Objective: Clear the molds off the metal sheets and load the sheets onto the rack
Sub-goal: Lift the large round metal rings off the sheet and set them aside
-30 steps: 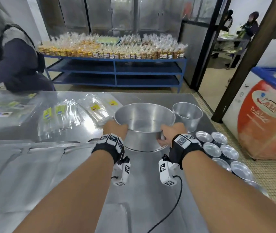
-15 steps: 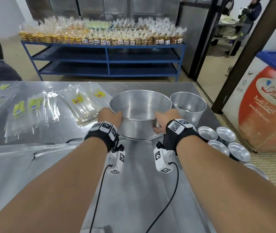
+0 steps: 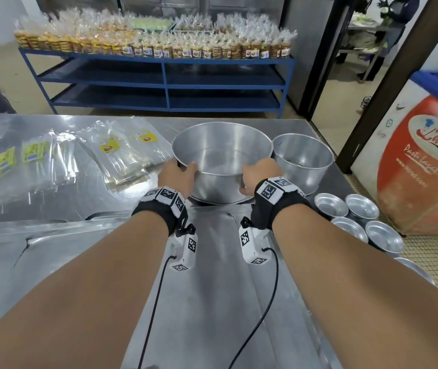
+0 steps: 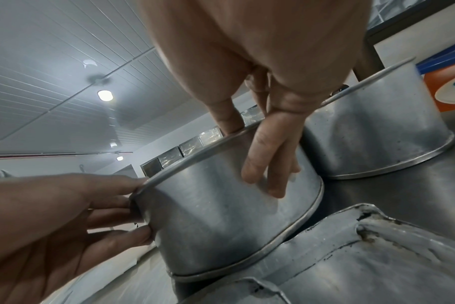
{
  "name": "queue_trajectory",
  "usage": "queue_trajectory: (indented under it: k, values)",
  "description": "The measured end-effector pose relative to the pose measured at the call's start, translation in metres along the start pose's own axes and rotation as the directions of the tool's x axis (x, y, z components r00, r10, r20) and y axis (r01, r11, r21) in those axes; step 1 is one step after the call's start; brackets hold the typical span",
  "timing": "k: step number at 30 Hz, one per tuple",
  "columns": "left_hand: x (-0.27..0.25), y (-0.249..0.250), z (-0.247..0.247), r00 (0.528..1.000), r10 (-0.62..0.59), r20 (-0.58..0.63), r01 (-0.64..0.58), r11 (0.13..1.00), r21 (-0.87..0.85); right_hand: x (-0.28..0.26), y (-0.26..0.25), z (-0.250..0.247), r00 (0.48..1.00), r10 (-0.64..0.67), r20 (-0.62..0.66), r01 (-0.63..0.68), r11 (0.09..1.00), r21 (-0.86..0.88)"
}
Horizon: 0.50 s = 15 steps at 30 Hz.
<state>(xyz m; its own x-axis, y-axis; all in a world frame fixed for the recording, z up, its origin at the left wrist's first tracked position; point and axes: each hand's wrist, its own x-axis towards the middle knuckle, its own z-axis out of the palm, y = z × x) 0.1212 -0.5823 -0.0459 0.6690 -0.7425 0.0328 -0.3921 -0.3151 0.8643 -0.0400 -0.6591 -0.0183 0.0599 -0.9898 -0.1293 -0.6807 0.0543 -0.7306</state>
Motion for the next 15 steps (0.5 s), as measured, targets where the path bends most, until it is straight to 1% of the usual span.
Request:
queue_trajectory:
  k: [2, 5, 7, 8, 10, 11, 14, 15]
  values:
    - [0.003, 0.0, 0.001, 1.0, 0.004, 0.014, -0.004, 1.0, 0.014, 0.0, 0.001, -0.001, 1.0, 0.013, 0.005, -0.013, 1.0, 0.003]
    - [0.004, -0.002, 0.001, 0.998, -0.01, 0.07, 0.005, 0.998, 0.067, 0.001, 0.003, 0.001, 0.995, 0.036, 0.094, -0.043, 0.996, 0.072]
    - [0.001, -0.002, 0.0, 0.994, -0.018, 0.111, 0.01, 0.998, 0.065, -0.002, 0.006, 0.0, 0.991, 0.028, 0.128, -0.041, 0.995, 0.096]
    - [-0.002, -0.002, -0.002, 0.992, -0.017, 0.124, 0.009, 0.998, 0.067, -0.005, 0.006, -0.002, 0.99, 0.041, 0.135, -0.052, 0.995, 0.082]
    - [-0.011, 0.001, -0.008, 0.988, -0.005, 0.151, -0.013, 0.992, 0.124, -0.01, 0.008, -0.001, 0.981, 0.051, 0.189, -0.07, 0.993, 0.093]
    - [-0.015, 0.003, -0.012, 0.984, -0.016, 0.175, -0.011, 0.988, 0.151, -0.015, 0.007, -0.001, 0.977, 0.079, 0.2, -0.111, 0.981, 0.157]
    - [-0.032, 0.012, -0.024, 0.967, -0.054, 0.248, 0.009, 0.984, 0.178, -0.025, 0.008, 0.003, 0.99, 0.032, 0.137, -0.051, 0.989, 0.139]
    - [-0.038, 0.016, -0.028, 0.959, -0.08, 0.273, 0.033, 0.984, 0.174, -0.03, 0.006, 0.001, 0.991, 0.016, 0.129, -0.035, 0.989, 0.143]
